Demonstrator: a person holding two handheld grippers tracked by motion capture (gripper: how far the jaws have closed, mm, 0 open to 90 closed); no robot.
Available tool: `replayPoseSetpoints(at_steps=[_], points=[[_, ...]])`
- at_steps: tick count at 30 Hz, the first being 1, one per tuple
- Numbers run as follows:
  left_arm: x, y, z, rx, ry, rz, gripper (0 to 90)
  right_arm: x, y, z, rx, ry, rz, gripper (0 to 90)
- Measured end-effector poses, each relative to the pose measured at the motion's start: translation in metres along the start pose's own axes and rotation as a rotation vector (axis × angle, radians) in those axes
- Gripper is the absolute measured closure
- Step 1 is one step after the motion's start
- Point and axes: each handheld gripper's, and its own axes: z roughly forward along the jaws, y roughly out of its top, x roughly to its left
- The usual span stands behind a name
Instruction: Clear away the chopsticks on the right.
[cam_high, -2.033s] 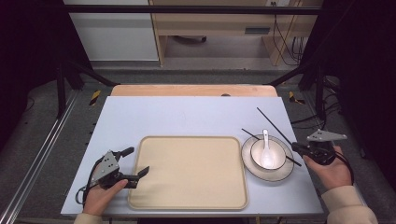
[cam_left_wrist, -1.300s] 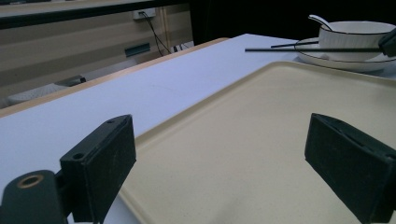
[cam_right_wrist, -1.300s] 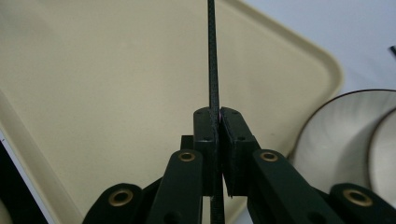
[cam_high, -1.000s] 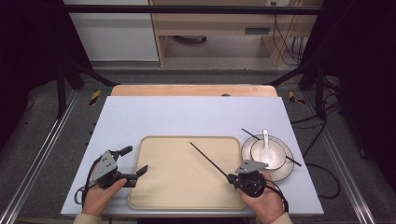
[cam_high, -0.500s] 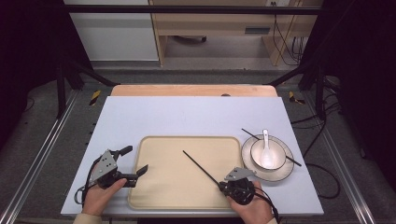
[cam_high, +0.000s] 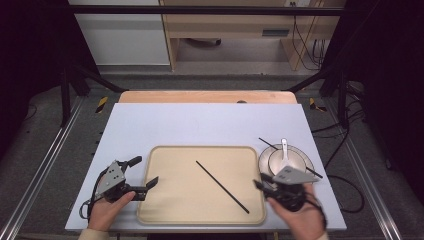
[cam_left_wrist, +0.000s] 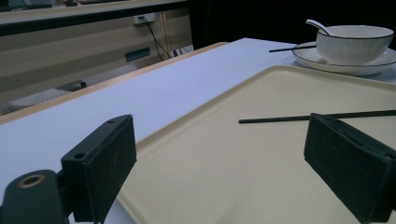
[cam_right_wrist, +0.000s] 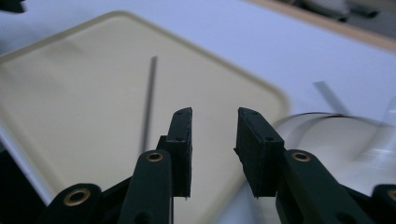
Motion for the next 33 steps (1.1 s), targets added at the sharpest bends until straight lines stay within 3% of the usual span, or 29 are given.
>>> replayPoseSetpoints(at_steps=[1,2,3,4,5,6,8,9,10,11,12,14,19,23,24,33], points=[[0.0,0.0,0.0,-0.002,0.0,0.0,9.0,-0.014,0.002,-0.012,-0.009,-0.036,-0.007,66.4],[0.0,0.0,0.0,-0.002,0.0,0.0,9.0,-0.014,0.002,-0.012,-0.009,-0.036,-0.007,66.4],[0.0,0.0,0.0,0.001,0.002,0.004,9.0,-0.043,0.003,-0.032,-0.002,-0.099,-0.004,66.9],[0.0,0.0,0.0,0.002,0.003,0.004,9.1,-0.057,0.002,-0.041,0.0,-0.127,0.006,67.5],[0.0,0.0,0.0,0.002,0.003,0.004,9.0,-0.057,0.002,-0.041,0.0,-0.127,0.006,67.5],[0.0,0.0,0.0,0.003,0.003,0.004,9.0,-0.083,-0.005,-0.053,0.007,-0.163,0.013,69.1],[0.0,-0.001,0.002,0.006,0.003,0.001,9.0,-0.105,-0.017,-0.056,0.039,-0.211,0.029,70.6],[0.0,-0.001,0.002,0.006,0.003,0.001,9.0,-0.105,-0.017,-0.056,0.039,-0.211,0.029,70.6],[0.0,-0.001,0.002,0.007,0.003,0.002,9.0,-0.123,-0.031,-0.05,0.083,-0.209,0.049,71.1],[-0.001,-0.001,0.002,0.004,0.004,-0.002,9.0,-0.13,-0.037,-0.046,0.102,-0.207,0.059,71.1],[-0.001,-0.001,0.002,0.005,0.004,-0.001,9.0,-0.13,-0.037,-0.046,0.102,-0.207,0.059,71.1],[-0.001,-0.001,0.002,0.007,0.002,-0.002,9.0,-0.143,-0.05,-0.032,0.14,-0.169,0.05,70.7],[0.0,-0.002,0.002,0.005,0.002,-0.005,9.0,-0.156,-0.061,-0.015,0.177,-0.15,0.062,70.9],[0.001,-0.002,0.002,0.005,0.001,-0.008,9.1,-0.158,-0.061,-0.011,0.173,-0.127,0.062,71.2],[0.0,-0.002,0.002,0.007,-0.003,-0.007,9.0,-0.158,-0.062,-0.008,0.176,-0.1,0.062,71.8],[0.0,-0.002,0.002,0.011,-0.006,-0.005,9.0,-0.16,-0.064,0.011,0.224,-0.081,0.032,72.9]])
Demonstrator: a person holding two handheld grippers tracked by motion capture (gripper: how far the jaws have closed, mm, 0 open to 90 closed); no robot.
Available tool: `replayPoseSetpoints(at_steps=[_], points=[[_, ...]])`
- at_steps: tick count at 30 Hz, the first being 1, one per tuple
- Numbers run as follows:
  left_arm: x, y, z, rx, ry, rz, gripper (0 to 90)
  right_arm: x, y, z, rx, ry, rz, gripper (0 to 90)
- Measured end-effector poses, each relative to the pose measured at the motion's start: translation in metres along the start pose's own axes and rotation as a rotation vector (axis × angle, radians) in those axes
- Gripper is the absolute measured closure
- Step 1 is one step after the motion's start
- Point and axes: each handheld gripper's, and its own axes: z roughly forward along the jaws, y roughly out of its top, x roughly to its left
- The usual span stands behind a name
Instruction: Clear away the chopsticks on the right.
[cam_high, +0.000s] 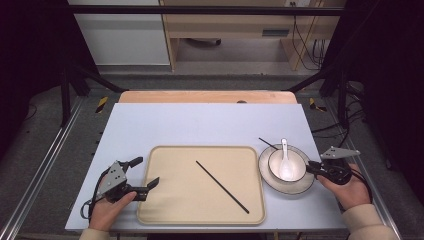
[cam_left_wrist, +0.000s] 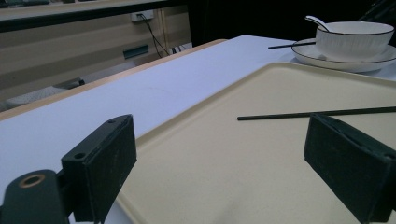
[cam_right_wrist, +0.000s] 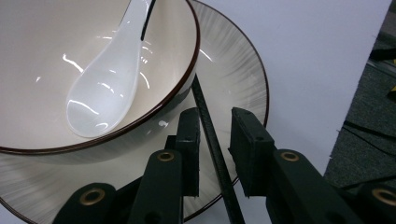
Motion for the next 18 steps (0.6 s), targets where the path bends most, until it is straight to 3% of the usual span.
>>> replayPoseSetpoints(at_steps=[18], points=[[-0.0006,0.0001,0.0004,0.004,-0.002,0.003,9.1,-0.0023,-0.0062,0.0042,0.036,0.011,-0.011,82.5]])
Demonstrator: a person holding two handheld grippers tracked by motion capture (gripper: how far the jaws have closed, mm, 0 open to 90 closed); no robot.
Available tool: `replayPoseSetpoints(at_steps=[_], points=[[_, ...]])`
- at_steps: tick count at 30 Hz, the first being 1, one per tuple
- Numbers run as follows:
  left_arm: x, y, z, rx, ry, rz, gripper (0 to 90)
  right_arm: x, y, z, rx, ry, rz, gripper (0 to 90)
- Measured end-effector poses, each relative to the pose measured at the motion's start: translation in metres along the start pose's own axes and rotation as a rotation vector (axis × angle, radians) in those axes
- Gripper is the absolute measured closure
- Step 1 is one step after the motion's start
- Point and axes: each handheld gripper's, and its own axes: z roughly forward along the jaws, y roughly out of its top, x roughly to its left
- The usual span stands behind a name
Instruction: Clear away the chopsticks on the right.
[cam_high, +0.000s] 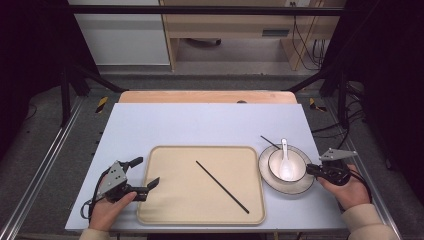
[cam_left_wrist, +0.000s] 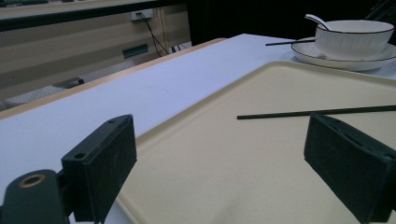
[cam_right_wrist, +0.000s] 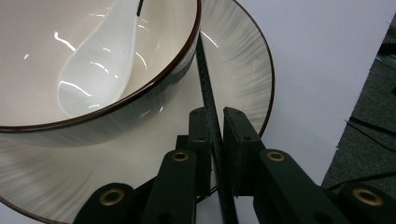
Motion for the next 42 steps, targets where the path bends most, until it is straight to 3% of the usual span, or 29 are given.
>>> replayPoseSetpoints(at_steps=[6,10,13,14,15,16,17,20,21,22,23,24,25,26,27,29,30,31,33,42], points=[[0.0,0.0,0.0,0.002,0.001,0.0,9.1,0.0,-0.003,-0.002,-0.01,0.002,0.015,85.3],[0.0,0.0,0.0,-0.001,0.002,0.0,9.1,0.002,-0.003,-0.006,-0.02,-0.027,0.036,85.5],[0.001,0.0,-0.001,-0.003,0.006,-0.001,9.2,0.002,0.003,-0.023,-0.091,-0.091,0.07,85.6],[0.001,0.0,-0.001,-0.002,0.005,-0.002,9.2,0.002,0.003,-0.023,-0.091,-0.091,0.07,85.6],[0.0,0.0,0.0,0.001,0.003,0.0,9.2,0.008,0.008,-0.034,-0.127,-0.132,0.075,85.6],[0.0,0.0,0.0,0.001,0.003,0.0,9.2,0.008,0.008,-0.034,-0.127,-0.132,0.075,85.6],[0.0,0.0,0.0,0.0,0.002,0.0,9.2,0.016,0.013,-0.045,-0.164,-0.175,0.06,85.6],[0.0,0.001,0.0,-0.002,0.002,0.001,9.2,0.027,0.018,-0.056,-0.213,-0.197,0.05,85.6],[0.0,0.001,0.0,0.0,0.008,0.003,9.2,0.041,0.024,-0.066,-0.258,-0.182,0.046,85.6],[0.0,0.001,0.0,0.0,0.008,0.003,9.3,0.041,0.024,-0.066,-0.258,-0.182,0.046,85.6],[0.0,0.001,-0.001,-0.003,0.011,0.003,9.4,0.058,0.031,-0.072,-0.294,-0.125,0.054,85.6],[0.001,0.001,-0.001,-0.003,0.015,0.005,9.4,0.058,0.031,-0.072,-0.294,-0.125,0.054,85.6],[0.001,0.001,-0.002,-0.004,0.017,0.003,9.4,0.078,0.038,-0.074,-0.299,-0.095,0.025,85.6],[0.001,0.001,-0.002,-0.004,0.017,0.003,9.4,0.078,0.038,-0.074,-0.299,-0.095,0.025,85.6],[0.001,0.0,-0.002,-0.006,0.016,0.0,9.4,0.096,0.044,-0.073,-0.3,-0.073,-0.005,85.5],[0.001,0.001,-0.002,-0.006,0.015,0.0,9.3,0.103,0.048,-0.072,-0.3,-0.064,-0.015,85.6],[0.001,0.001,-0.002,-0.009,0.016,-0.002,9.4,0.117,0.053,-0.069,-0.287,-0.058,-0.035,85.5],[0.001,0.001,-0.002,-0.005,0.013,0.003,9.4,0.117,0.053,-0.069,-0.287,-0.058,-0.035,85.5],[0.001,0.001,-0.002,-0.004,0.012,0.004,9.4,0.135,0.058,-0.06,-0.256,-0.027,-0.052,85.5],[0.001,0.001,-0.002,-0.003,0.012,0.007,9.4,0.171,0.065,-0.024,-0.179,0.068,-0.064,85.6]])
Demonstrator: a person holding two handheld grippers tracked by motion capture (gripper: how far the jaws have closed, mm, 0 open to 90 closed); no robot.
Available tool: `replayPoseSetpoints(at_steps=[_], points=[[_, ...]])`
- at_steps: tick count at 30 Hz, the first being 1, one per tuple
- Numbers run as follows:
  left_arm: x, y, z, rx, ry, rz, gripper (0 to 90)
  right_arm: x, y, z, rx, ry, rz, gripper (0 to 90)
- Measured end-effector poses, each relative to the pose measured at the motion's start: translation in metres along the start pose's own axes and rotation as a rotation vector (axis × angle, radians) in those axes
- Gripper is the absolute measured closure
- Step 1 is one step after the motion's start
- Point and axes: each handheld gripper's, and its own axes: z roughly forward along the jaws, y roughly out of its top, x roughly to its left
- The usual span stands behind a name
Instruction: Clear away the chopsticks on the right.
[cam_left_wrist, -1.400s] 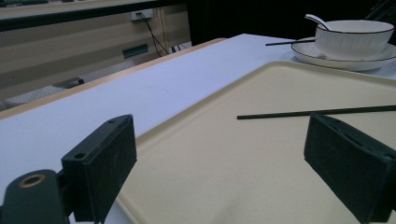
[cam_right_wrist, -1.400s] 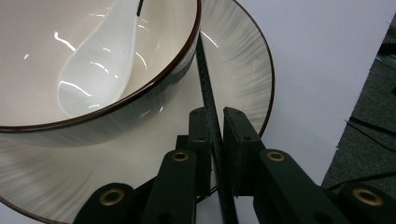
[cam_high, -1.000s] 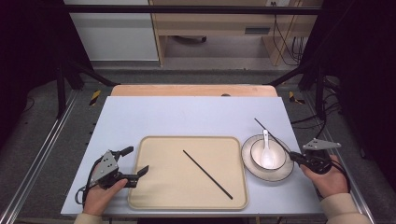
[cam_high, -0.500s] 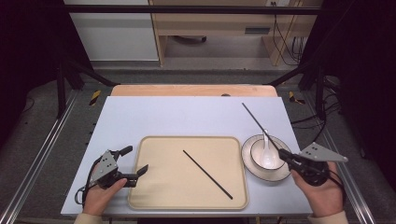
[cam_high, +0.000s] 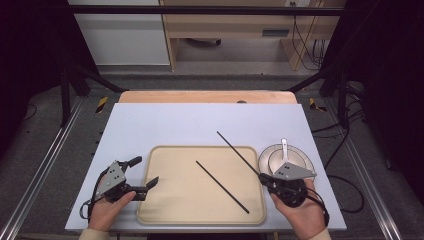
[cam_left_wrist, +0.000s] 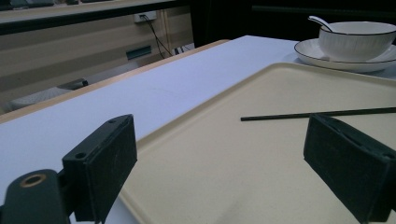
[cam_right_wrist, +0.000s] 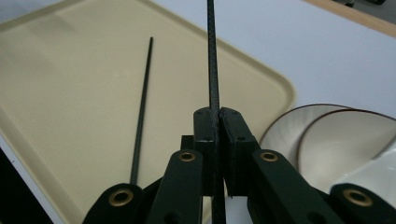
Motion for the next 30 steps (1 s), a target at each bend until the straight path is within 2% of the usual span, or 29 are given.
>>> replayPoseSetpoints(at_steps=[10,19,30], points=[[0.0,0.0,0.0,-0.002,0.0,0.001,9.4,0.026,-0.006,0.029,0.058,0.066,-0.004,85.6],[-0.001,0.0,0.0,-0.003,-0.002,0.002,9.4,0.03,-0.018,0.044,0.121,0.083,0.016,85.5],[-0.001,0.001,0.0,-0.006,-0.004,0.003,9.3,0.03,-0.027,0.054,0.153,0.086,0.028,85.5]])
